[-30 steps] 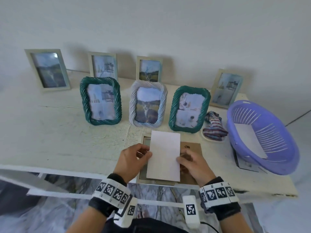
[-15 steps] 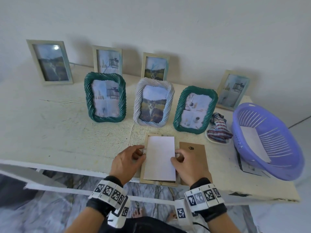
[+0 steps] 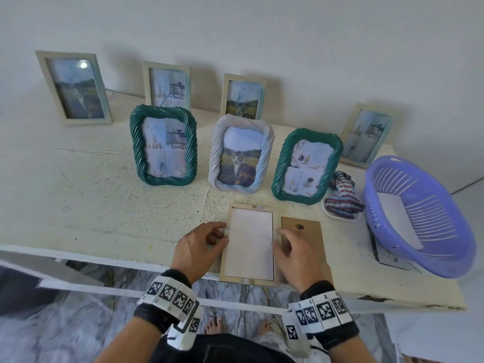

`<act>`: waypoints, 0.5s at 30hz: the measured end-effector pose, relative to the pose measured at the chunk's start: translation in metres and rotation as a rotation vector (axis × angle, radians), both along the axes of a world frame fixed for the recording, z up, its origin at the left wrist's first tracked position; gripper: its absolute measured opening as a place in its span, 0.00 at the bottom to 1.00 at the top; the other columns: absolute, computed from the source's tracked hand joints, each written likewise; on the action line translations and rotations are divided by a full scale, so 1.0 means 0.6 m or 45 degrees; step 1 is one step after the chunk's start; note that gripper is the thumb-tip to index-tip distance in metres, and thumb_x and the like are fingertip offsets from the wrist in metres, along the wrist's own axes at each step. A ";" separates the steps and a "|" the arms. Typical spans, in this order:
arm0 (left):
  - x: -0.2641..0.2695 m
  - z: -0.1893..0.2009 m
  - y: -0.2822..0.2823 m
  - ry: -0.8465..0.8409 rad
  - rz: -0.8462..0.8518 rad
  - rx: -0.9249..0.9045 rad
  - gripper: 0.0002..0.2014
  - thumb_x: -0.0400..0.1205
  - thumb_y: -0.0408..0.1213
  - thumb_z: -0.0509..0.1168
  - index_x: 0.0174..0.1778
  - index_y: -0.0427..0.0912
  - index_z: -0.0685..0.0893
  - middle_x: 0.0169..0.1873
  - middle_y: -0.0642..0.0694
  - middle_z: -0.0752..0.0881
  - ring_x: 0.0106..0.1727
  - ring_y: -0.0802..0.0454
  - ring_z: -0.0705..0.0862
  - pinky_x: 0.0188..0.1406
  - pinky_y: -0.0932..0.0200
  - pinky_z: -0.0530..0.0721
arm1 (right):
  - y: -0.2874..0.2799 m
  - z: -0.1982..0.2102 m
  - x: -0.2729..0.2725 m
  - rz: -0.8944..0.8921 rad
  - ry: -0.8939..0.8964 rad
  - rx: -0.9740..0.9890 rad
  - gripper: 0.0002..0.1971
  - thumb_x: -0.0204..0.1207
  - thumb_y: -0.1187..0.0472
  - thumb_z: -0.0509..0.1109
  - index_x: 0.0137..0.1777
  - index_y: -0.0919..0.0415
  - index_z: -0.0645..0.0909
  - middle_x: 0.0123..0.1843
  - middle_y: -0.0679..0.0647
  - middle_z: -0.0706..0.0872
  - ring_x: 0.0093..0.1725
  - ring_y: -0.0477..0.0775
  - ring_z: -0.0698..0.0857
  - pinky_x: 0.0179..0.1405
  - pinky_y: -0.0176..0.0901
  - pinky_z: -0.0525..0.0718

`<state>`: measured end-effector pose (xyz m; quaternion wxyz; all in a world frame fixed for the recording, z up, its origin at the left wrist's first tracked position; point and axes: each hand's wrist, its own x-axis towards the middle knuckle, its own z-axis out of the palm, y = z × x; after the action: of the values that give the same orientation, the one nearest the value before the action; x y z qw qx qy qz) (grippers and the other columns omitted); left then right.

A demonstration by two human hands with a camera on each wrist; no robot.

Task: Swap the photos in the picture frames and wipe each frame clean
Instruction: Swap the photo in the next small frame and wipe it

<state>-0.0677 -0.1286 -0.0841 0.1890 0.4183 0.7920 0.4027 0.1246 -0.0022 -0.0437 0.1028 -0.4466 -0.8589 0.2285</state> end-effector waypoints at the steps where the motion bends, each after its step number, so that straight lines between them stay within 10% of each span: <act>1: 0.000 -0.001 0.000 0.000 -0.002 -0.001 0.14 0.77 0.44 0.73 0.59 0.56 0.85 0.41 0.64 0.85 0.41 0.65 0.83 0.41 0.65 0.84 | 0.004 0.003 0.011 -0.043 -0.033 0.032 0.18 0.79 0.49 0.67 0.66 0.53 0.79 0.48 0.49 0.82 0.44 0.49 0.80 0.41 0.45 0.83; 7: -0.001 -0.004 -0.002 -0.010 -0.006 0.014 0.14 0.77 0.43 0.73 0.59 0.55 0.85 0.41 0.63 0.86 0.42 0.65 0.84 0.41 0.66 0.83 | 0.016 0.013 0.077 -0.302 -0.498 0.014 0.29 0.75 0.39 0.66 0.71 0.54 0.72 0.75 0.60 0.66 0.69 0.64 0.69 0.59 0.52 0.77; 15: -0.001 -0.003 -0.003 -0.044 -0.014 0.023 0.14 0.78 0.42 0.73 0.59 0.54 0.85 0.41 0.62 0.86 0.42 0.63 0.84 0.43 0.61 0.86 | 0.025 0.014 0.091 -0.508 -0.074 -0.070 0.23 0.70 0.50 0.76 0.62 0.61 0.79 0.66 0.60 0.71 0.64 0.64 0.73 0.61 0.52 0.75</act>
<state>-0.0683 -0.1303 -0.0862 0.2010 0.4172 0.7828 0.4158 0.1791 0.0125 -0.0351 0.1089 -0.6169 -0.7495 0.2141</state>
